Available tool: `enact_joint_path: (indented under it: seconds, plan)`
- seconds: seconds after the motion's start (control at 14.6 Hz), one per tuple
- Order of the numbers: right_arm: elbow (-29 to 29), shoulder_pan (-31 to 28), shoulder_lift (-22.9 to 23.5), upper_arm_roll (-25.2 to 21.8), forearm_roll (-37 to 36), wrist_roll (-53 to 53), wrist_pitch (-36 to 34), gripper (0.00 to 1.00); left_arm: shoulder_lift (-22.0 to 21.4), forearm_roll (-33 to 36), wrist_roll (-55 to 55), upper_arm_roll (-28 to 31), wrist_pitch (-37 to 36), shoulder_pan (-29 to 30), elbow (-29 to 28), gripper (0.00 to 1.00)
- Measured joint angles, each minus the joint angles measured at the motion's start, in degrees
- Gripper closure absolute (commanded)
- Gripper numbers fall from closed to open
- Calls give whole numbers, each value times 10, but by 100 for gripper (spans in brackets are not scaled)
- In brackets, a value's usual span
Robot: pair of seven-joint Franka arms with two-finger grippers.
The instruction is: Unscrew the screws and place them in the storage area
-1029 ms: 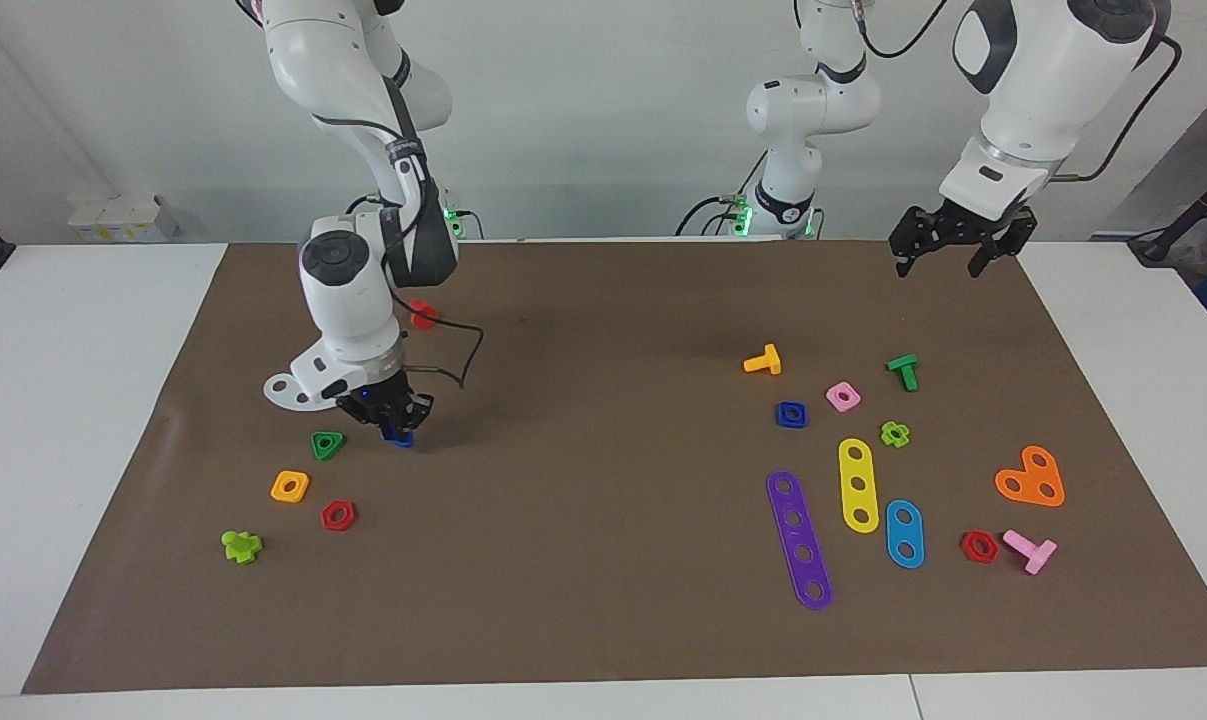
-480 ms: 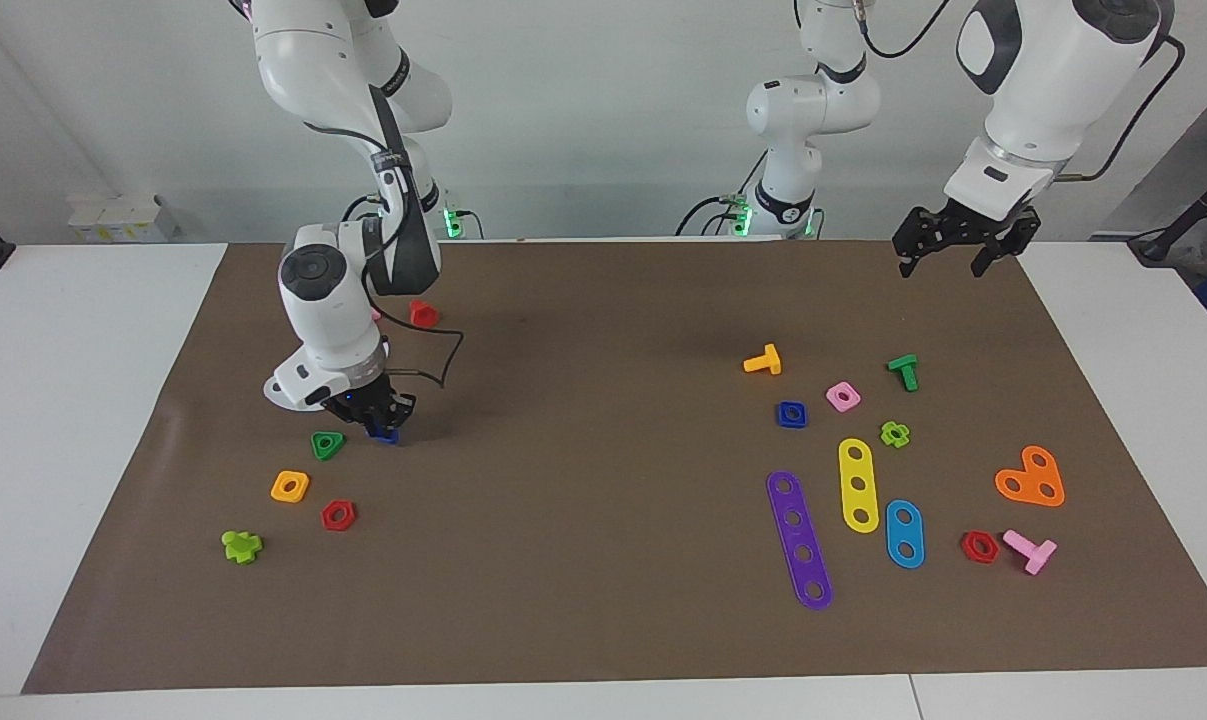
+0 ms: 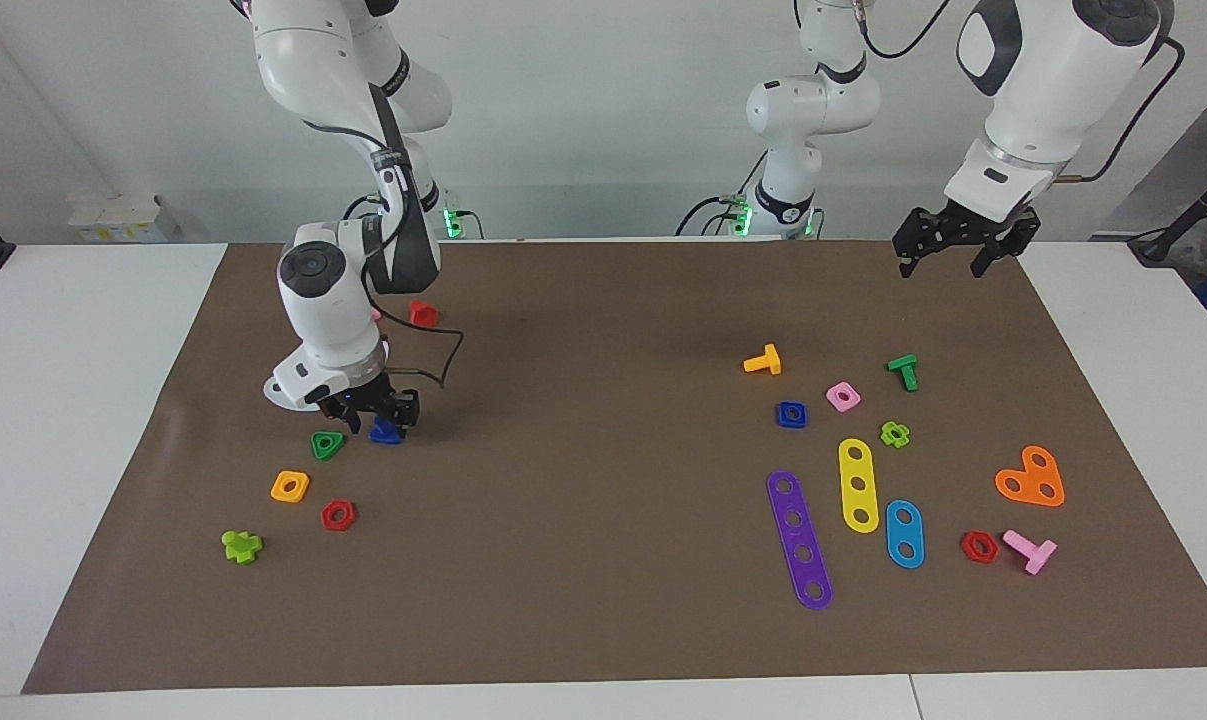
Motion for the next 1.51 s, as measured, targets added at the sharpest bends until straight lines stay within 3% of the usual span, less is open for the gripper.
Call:
enact_joint_path:
  seconds: [0.34, 0.55, 1.03, 1.51]
  plan:
    - [44, -1, -97, -1, 15, 5, -83, 3, 0, 0, 0, 1, 2, 0, 0, 0]
    - [102, -7, -134, -3, 21, 6, -166, 3, 0, 0, 0, 3, 4, 1, 0, 0]
    - [259, -32, -127, -4, 36, 6, -313, 2, 0, -16, 0, 3, 12, 1, 0, 0]
    - [270, -33, -126, -2, 42, 0, -412, 0, 0, -30, -5, 6, 13, 2, 0, 0]
